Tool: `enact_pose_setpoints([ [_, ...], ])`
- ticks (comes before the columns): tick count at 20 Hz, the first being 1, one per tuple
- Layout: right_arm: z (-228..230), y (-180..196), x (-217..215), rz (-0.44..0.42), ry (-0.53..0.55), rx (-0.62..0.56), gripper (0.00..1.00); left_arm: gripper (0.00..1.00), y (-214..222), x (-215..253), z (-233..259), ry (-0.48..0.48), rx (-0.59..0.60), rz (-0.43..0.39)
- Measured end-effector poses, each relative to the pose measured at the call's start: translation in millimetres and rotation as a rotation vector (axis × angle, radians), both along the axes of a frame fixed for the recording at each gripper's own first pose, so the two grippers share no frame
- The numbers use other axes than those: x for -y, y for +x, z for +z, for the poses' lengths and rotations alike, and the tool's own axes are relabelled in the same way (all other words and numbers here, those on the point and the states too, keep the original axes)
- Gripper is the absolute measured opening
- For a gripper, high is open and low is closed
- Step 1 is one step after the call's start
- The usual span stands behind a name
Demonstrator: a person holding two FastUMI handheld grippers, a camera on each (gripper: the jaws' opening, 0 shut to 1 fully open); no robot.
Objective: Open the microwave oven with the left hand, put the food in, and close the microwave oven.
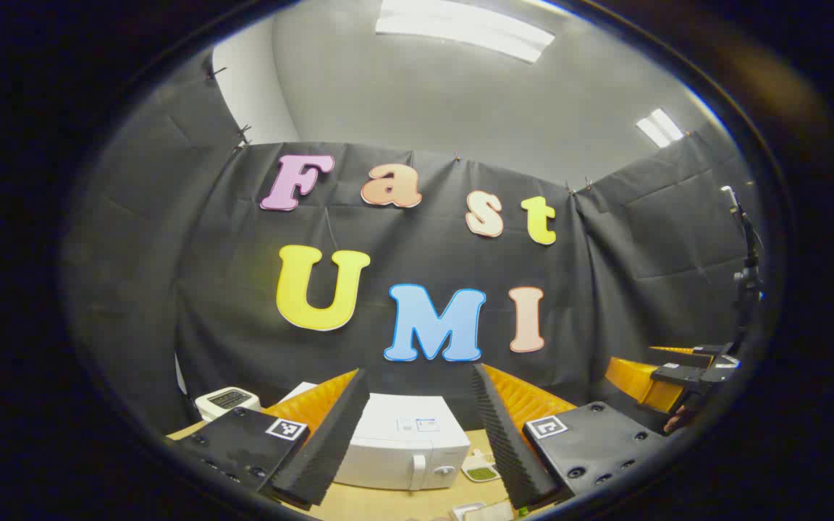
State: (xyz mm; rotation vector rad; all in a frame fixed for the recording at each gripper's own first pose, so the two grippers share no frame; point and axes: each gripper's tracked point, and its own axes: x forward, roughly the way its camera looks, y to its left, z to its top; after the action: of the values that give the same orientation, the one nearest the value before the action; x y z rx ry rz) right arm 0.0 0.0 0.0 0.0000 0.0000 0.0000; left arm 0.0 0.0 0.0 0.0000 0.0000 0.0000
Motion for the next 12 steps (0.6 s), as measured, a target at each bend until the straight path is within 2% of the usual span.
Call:
enact_pose_setpoints([
  [8,-3,4,-3,0.049,0.006,0.002,0.97,0.95,7,0,-23,-0.040,-0.032,0.045],
  [12,-8,18,-7,0.086,0.028,-0.008,0.97,0.95,9,4,-32,-0.027,-0.037,0.073],
])
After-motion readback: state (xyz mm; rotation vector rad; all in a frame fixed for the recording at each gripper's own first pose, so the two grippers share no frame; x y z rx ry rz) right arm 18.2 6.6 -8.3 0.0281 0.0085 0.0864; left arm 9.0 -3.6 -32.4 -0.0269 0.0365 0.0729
